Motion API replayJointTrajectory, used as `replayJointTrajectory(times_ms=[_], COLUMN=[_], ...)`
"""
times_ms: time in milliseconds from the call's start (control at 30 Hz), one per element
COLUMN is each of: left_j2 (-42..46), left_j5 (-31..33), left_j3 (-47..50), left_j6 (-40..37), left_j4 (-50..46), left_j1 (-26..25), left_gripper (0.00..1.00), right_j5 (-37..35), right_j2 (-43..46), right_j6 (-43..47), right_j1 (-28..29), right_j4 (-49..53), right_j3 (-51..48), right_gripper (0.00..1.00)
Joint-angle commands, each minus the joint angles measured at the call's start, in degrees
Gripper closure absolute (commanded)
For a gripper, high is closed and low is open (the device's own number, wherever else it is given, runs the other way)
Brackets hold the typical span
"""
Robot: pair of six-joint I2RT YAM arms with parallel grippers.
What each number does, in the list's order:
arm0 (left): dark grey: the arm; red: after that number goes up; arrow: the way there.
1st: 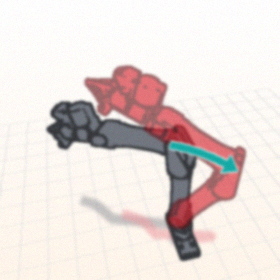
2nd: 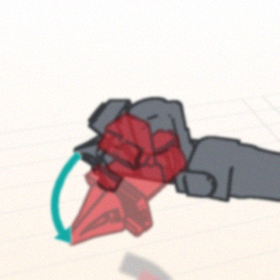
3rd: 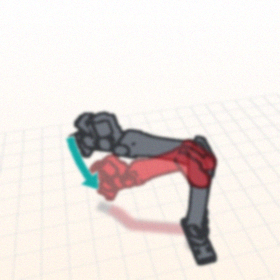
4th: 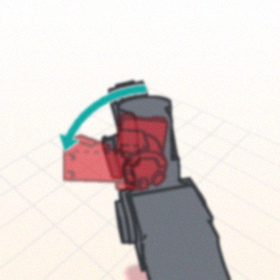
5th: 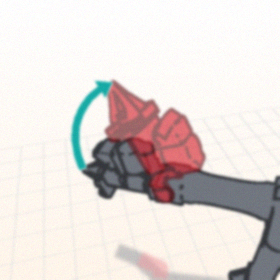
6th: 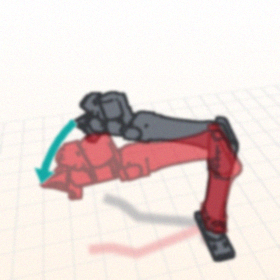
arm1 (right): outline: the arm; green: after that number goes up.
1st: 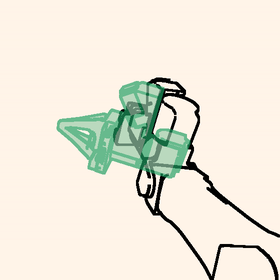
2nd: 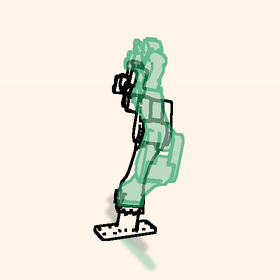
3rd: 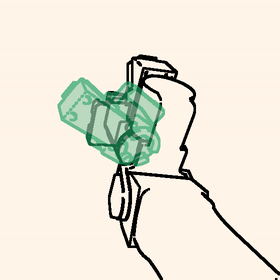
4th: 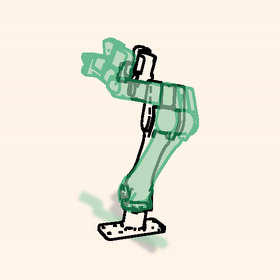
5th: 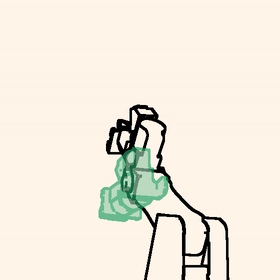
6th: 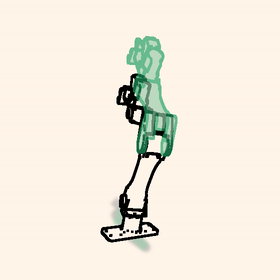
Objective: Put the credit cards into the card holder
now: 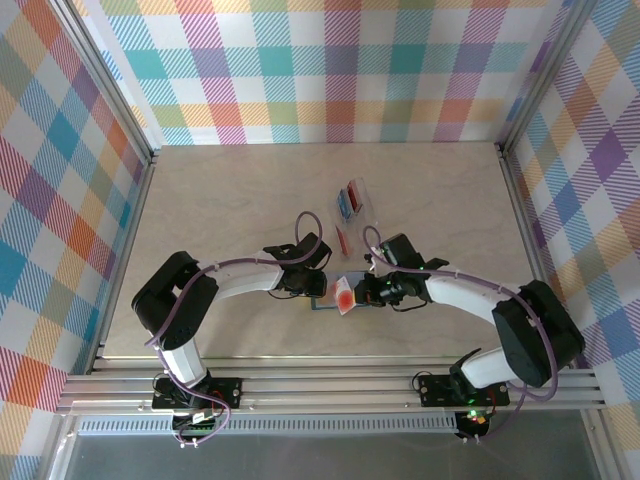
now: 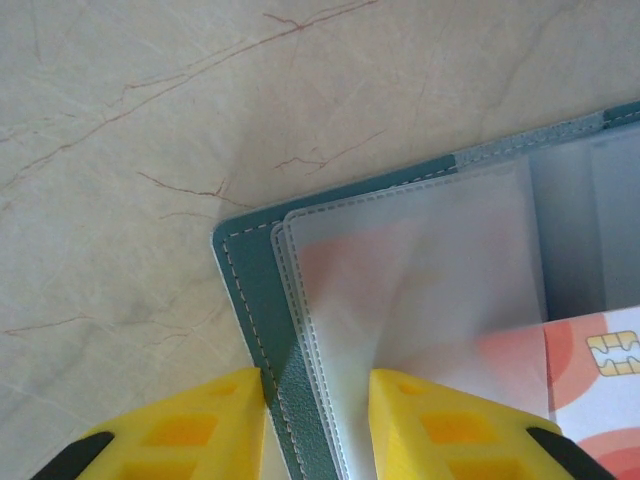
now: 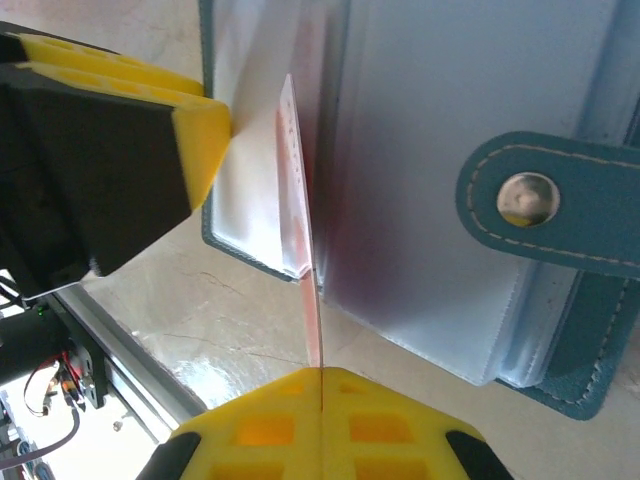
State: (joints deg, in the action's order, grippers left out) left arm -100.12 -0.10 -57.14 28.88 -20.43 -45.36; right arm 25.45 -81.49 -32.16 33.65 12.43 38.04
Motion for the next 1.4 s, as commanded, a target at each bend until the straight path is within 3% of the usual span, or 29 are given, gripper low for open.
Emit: replayJointTrajectory(times_ms=[0,567,1367], left_j2=[-1.7,-2.0,-1.8], left_j5=[-0.6,-2.0,-3.2], left_j3=[2.8,4.0,3.5], left_j6=[0.3,0.8,1.2], left_j4=[-3.0,-2.0,-1.7], left_j1=[-1.0,-1.2,-1.4], left_gripper=[0.68,0.68,0.68], right_j5=[-1.9,-7.4,-12.4], right_j2=[-1.0,-3.5,-5.5], right_j6=[0.9,-4.3,-10.6], right_j1=[-0.5,0.1,7.4], right_j4=[-0.1,-1.5,-7.9], right_j3=[0.7,3.0,2.4], right_gripper=[1.00,1.00,1.00])
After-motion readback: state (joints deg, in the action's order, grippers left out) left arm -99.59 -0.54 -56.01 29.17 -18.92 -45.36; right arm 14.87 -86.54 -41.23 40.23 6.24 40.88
